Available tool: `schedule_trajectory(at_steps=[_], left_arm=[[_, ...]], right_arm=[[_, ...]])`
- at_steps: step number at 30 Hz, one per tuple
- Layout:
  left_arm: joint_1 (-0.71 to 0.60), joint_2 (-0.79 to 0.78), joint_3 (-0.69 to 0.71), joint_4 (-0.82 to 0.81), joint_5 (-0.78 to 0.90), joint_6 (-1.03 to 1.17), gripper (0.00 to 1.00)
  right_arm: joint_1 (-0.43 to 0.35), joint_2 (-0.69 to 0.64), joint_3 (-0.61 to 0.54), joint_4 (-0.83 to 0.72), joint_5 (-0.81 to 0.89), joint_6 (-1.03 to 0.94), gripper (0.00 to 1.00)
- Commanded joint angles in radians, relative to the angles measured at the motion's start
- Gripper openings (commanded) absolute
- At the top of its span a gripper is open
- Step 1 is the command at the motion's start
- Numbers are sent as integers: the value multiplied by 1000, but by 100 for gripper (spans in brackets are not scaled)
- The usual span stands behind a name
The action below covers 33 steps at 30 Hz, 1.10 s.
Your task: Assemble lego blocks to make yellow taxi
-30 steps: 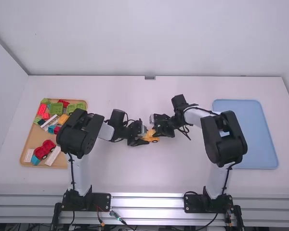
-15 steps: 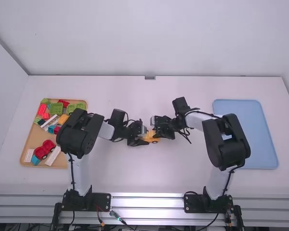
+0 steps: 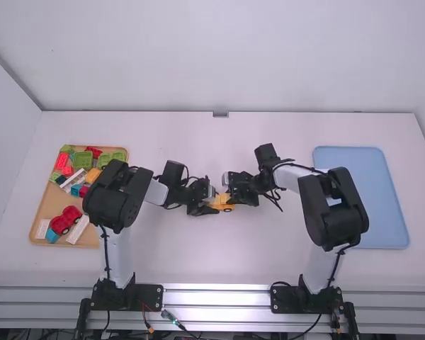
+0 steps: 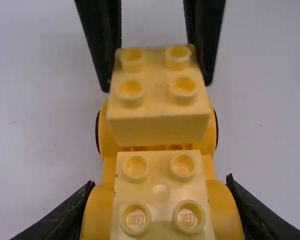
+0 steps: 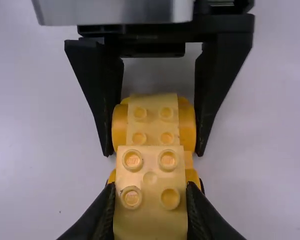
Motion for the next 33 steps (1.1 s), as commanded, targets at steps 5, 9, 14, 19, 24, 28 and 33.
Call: schedule_trajectory(at_steps=[5,9,14,19,24,28,33], left_arm=[[7,12,11,-18,-8,19,44],[8,12,21,-32,-8,11,44],[7,12,27,-44,-8,14,44],[2,12,26,-42,-8,14,43],[0,12,26,-49,-8,14,43],[5,12,26,-74,-8,40,41],[-2,12,26,-93,0,77,42]], right_arm=[[21,-24,-32,35,11,8,0],[10,-24,-79,126,13,68,0],[6,-24,-89,120,-10,30,0],[-5,-30,-86,105,14,33,0],[-17,-30,-86,125,-6,8,0],[-20,-30,-86,134,-8,8,0],[-25,-30,-87,130,-8,8,0]])
